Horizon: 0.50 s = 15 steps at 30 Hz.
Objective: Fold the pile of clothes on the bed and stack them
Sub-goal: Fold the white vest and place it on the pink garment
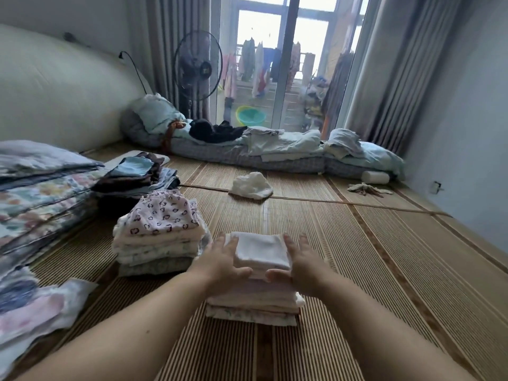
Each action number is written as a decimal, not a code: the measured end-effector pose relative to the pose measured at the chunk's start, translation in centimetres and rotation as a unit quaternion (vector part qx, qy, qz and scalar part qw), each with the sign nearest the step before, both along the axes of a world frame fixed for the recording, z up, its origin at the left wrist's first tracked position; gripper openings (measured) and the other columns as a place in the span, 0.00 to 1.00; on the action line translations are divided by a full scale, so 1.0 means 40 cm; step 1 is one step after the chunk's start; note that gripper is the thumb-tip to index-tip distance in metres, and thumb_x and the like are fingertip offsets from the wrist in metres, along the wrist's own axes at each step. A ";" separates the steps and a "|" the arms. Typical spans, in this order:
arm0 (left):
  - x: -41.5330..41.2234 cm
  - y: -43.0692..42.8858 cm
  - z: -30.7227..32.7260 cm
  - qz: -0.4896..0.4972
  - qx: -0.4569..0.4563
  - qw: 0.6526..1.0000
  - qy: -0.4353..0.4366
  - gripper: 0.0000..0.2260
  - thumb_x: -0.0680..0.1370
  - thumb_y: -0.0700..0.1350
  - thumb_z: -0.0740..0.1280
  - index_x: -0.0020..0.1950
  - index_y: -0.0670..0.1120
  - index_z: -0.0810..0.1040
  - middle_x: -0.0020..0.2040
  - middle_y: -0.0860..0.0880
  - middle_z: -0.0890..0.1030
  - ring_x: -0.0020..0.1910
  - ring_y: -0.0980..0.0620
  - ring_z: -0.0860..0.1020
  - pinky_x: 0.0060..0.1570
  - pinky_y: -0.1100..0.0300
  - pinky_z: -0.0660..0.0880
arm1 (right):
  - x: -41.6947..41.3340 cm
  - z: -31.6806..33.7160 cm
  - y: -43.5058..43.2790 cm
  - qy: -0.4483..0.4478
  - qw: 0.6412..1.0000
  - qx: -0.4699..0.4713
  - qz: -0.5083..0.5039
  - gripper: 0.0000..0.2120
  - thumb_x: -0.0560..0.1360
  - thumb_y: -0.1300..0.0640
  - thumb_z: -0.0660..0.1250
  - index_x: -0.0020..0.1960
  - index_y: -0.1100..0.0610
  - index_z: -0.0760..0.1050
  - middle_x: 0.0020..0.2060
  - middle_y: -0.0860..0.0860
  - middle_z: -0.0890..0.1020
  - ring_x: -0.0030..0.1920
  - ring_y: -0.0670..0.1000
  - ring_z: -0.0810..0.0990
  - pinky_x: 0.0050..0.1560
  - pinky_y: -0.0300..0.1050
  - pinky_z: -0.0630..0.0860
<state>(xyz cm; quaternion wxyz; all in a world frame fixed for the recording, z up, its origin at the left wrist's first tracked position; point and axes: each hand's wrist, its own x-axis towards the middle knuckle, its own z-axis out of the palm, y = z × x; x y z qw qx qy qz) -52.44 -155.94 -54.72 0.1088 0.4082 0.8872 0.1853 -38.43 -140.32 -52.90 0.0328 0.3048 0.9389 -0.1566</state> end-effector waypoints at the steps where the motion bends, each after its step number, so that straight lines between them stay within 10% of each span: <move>1: 0.034 -0.024 0.013 -0.001 0.017 1.000 0.010 0.41 0.74 0.63 0.63 0.79 0.52 0.45 0.79 0.46 0.46 0.78 0.45 0.44 0.74 0.42 0.52 | 0.032 0.018 -0.020 0.010 1.000 0.007 0.002 0.52 0.63 0.25 0.61 0.76 0.41 0.37 0.77 0.54 0.37 0.76 0.62 0.49 0.71 0.71 0.49; 15: 0.342 -0.231 0.088 -0.057 0.126 0.976 0.169 0.38 0.73 0.61 0.65 0.78 0.55 0.52 0.79 0.50 0.48 0.78 0.48 0.44 0.74 0.40 0.48 | 0.278 0.058 -0.275 0.142 0.979 0.139 0.051 0.41 0.70 0.37 0.68 0.76 0.43 0.52 0.76 0.53 0.57 0.73 0.57 0.62 0.70 0.64 0.62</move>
